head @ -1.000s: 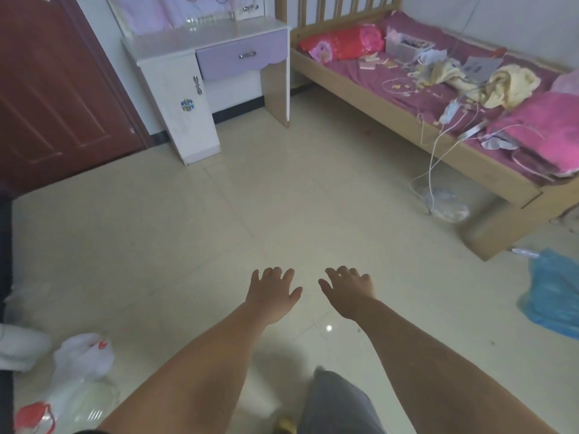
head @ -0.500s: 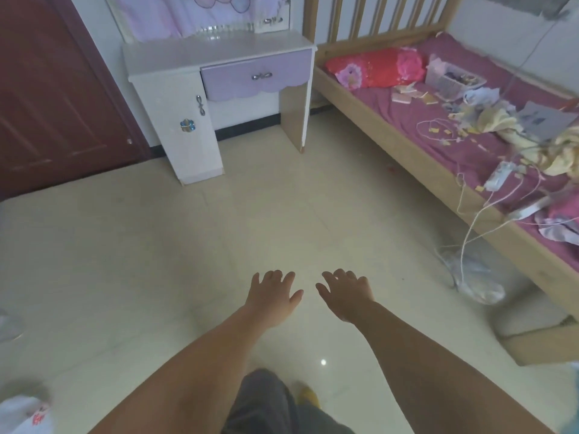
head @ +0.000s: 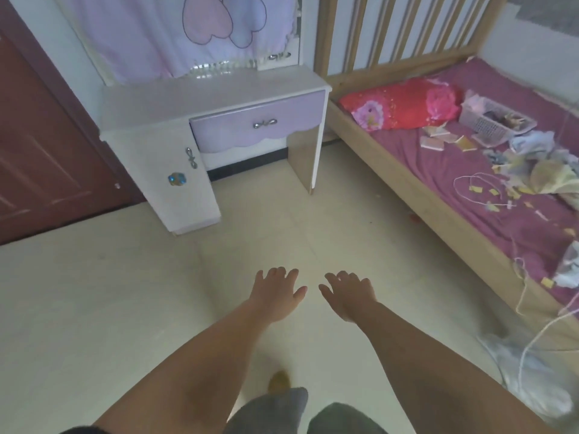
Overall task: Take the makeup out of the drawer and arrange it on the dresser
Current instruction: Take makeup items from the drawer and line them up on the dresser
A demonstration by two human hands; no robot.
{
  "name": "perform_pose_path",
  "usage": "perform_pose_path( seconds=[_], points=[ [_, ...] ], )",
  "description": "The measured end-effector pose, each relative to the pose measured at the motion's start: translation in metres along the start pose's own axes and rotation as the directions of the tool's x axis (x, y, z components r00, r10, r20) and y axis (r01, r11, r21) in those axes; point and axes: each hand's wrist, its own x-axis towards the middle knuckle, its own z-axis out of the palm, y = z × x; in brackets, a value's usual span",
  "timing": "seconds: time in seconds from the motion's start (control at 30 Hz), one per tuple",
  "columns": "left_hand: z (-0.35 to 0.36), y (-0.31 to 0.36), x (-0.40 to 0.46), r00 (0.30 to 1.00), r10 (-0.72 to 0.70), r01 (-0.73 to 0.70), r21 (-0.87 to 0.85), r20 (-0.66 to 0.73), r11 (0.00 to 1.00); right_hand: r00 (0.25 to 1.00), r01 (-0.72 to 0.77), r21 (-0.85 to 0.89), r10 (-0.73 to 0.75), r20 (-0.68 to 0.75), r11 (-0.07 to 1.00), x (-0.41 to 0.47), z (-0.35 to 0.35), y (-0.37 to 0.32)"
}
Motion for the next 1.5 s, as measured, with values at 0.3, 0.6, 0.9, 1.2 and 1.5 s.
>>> perform_pose_path(
  seconds=[0.3, 0.6, 0.9, 1.2, 1.5],
  points=[
    [-0.081, -0.031, 0.214, 0.998, -0.051, 0.051, 0.016, 0.031, 0.999, 1.0, 0.003, 0.028, -0.003, -0.011, 1.0, 0.198, -0.105, 0.061],
    [-0.165, -0.052, 0.411, 0.975, -0.221, 0.224, -0.202, 0.034, 0.954, 0.994, 0.108, -0.062, -0.109, -0.011, 0.992, 0.41, -0.221, 0.13],
    [-0.197, -0.164, 0.544, 0.875, -0.46, 0.473, -0.464, 0.15, 0.749, 0.969, 0.246, 0.006, -0.246, 0.033, 0.969, 0.588, -0.291, 0.079],
    [-0.196, -0.257, 0.67, 0.655, -0.621, 0.61, -0.786, 0.429, 0.1, 0.955, 0.055, 0.448, -0.178, 0.238, 0.892, 0.744, -0.308, -0.005],
    [-0.174, -0.26, 0.697, 0.63, -0.489, 0.347, -0.782, 0.604, -0.519, 0.923, -0.334, 0.824, -0.018, 0.384, 0.458, 0.784, -0.277, -0.034]
  ],
)
